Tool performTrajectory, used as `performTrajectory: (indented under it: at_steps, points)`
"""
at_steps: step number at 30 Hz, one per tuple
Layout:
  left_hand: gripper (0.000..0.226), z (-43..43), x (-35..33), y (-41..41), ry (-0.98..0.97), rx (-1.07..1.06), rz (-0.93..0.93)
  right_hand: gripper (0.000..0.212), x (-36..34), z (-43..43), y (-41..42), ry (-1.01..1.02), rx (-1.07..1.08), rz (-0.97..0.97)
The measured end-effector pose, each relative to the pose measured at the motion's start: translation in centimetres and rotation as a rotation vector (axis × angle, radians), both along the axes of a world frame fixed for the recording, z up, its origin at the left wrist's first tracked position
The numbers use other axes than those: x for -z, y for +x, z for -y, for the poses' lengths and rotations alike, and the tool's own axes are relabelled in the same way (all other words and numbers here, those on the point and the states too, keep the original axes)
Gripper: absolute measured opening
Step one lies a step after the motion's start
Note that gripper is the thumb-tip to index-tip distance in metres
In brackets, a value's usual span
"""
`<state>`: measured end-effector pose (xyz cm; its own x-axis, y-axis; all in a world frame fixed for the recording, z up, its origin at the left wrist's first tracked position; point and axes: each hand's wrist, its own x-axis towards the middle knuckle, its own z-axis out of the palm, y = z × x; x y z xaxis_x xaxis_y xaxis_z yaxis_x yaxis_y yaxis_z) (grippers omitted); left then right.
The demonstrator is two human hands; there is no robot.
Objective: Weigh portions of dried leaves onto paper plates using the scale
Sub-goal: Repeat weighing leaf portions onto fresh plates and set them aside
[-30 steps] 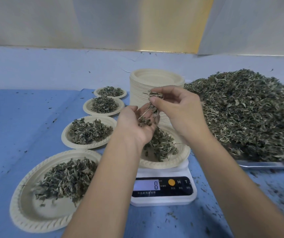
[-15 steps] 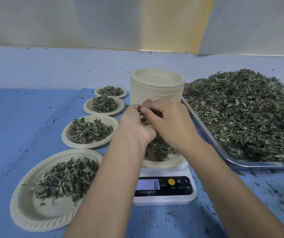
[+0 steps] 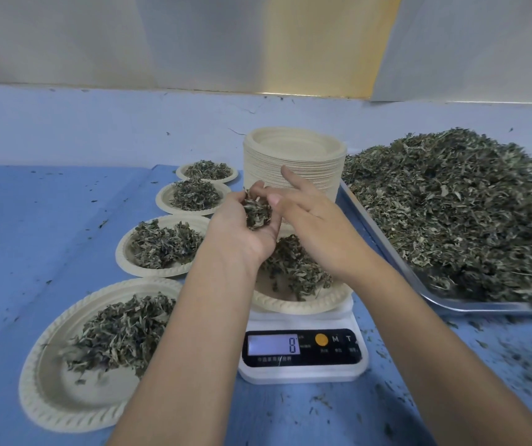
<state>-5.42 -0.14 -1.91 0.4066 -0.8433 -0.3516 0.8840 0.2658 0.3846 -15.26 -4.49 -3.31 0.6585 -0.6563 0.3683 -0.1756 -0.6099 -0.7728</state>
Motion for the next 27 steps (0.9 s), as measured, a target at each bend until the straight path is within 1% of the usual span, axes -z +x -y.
performTrajectory:
  at_steps: [3,5,8,10,11,15,18,21,27]
  points:
    - [0.029,-0.1,0.0,0.5,-0.036,-0.046,-0.054,0.032,0.3,0.5,0.1,0.016,0.103,0.119]
    - [0.030,-0.3,0.1,0.9,-0.059,-0.071,-0.095,0.025,0.3,1.0,-0.2,-0.023,0.196,0.103]
    - [0.036,-0.5,0.0,1.6,-0.053,-0.094,-0.093,0.005,0.1,1.3,-0.9,-0.120,0.182,-0.090]
    - [0.036,-0.6,-0.1,1.8,-0.046,-0.110,-0.083,0.002,0.0,1.3,-1.2,-0.151,0.137,-0.203]
    - [0.036,-0.6,-0.1,1.9,-0.043,-0.111,-0.083,0.005,-0.1,1.2,-1.3,-0.163,0.125,-0.228]
    - [0.034,-0.8,0.0,1.9,-0.043,-0.086,-0.099,0.029,-0.3,1.0,-1.3,-0.281,0.072,-0.356]
    - [0.035,-0.7,0.1,1.8,-0.040,-0.091,-0.106,0.037,-0.2,0.8,-1.2,-0.334,0.021,-0.444]
    - [0.035,-0.7,0.2,1.7,-0.032,-0.086,-0.105,0.036,0.0,0.8,-1.1,-0.346,0.013,-0.475]
    - [0.037,-0.6,0.1,1.6,-0.023,-0.079,-0.095,0.014,0.4,0.9,-1.0,-0.310,0.008,-0.398]
